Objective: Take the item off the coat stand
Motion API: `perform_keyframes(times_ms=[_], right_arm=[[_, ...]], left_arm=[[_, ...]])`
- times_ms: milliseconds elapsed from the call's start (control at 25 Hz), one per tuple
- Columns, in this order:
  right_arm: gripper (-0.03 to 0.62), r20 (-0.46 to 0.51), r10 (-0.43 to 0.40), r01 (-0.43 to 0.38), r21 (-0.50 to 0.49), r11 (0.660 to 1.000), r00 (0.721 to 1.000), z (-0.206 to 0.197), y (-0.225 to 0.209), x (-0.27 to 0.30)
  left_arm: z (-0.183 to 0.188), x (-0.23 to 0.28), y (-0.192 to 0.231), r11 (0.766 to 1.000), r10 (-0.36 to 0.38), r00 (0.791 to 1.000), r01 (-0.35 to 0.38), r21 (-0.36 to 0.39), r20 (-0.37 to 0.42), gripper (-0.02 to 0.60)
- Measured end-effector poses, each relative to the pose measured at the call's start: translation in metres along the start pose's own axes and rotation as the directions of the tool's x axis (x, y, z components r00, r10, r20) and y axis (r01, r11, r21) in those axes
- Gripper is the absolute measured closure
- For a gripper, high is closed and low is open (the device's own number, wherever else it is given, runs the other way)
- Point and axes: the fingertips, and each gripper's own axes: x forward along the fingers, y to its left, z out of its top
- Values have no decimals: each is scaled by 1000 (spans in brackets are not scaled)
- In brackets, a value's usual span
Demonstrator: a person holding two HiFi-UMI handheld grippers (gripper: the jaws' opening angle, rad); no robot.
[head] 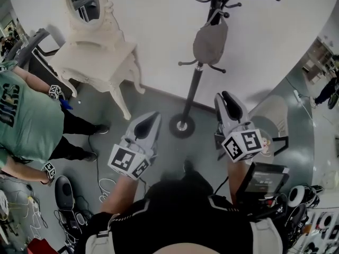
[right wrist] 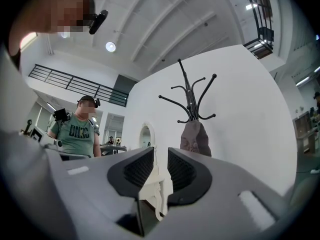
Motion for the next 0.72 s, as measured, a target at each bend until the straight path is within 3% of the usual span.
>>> perform_keyframes(times_ms=[720], right_arm=[[396, 5, 13, -13, 26, 1000, 1000, -4, -77, 91]], left_arm=[[8, 66, 41, 994, 102, 995, -102, 28, 14, 575]])
